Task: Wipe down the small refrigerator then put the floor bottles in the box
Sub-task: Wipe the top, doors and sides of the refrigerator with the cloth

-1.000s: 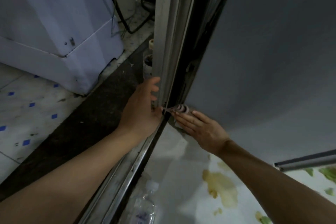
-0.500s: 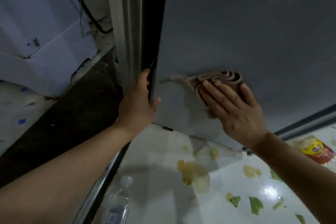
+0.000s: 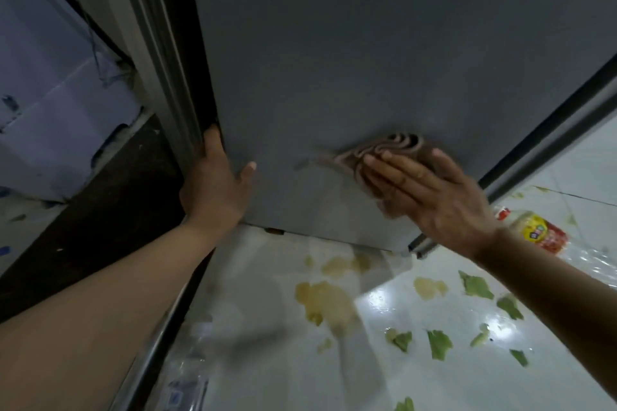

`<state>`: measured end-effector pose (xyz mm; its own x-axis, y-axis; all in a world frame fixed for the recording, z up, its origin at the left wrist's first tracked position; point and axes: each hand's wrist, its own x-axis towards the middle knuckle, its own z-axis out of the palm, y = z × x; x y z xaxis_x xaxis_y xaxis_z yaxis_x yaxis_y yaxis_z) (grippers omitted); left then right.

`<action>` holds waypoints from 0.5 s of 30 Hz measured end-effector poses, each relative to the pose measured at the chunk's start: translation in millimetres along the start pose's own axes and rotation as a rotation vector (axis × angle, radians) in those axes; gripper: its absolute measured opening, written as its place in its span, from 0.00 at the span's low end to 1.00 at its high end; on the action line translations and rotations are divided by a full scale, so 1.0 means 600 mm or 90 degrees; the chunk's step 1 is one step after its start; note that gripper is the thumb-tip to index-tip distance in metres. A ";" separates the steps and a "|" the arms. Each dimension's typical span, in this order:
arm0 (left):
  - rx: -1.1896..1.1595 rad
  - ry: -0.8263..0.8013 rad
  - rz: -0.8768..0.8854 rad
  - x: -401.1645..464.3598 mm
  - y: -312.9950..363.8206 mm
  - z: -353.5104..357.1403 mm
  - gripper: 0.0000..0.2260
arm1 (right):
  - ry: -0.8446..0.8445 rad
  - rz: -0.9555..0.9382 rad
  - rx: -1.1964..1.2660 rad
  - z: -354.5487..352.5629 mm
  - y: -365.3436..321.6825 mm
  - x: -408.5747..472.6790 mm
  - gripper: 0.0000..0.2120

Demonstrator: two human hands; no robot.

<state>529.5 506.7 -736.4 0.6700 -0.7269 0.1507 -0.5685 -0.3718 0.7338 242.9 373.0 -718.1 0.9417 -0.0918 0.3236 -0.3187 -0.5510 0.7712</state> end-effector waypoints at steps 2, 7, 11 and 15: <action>-0.004 0.001 -0.014 -0.002 0.002 0.003 0.28 | 0.041 0.073 0.010 -0.005 0.023 -0.012 0.24; -0.017 -0.002 -0.012 -0.005 0.003 0.006 0.28 | -0.066 0.024 0.026 0.026 -0.041 -0.074 0.29; -0.025 -0.008 -0.013 -0.008 0.002 0.008 0.28 | -0.197 -0.112 0.012 0.020 -0.041 -0.094 0.40; -0.008 -0.020 -0.033 -0.011 0.001 0.008 0.26 | -0.062 -0.092 0.049 -0.008 0.002 -0.084 0.28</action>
<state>522.7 508.4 -740.3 0.6830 -0.7246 0.0921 -0.5271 -0.4017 0.7488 194.5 380.8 -730.8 0.9841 -0.0855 0.1554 -0.1744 -0.6261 0.7600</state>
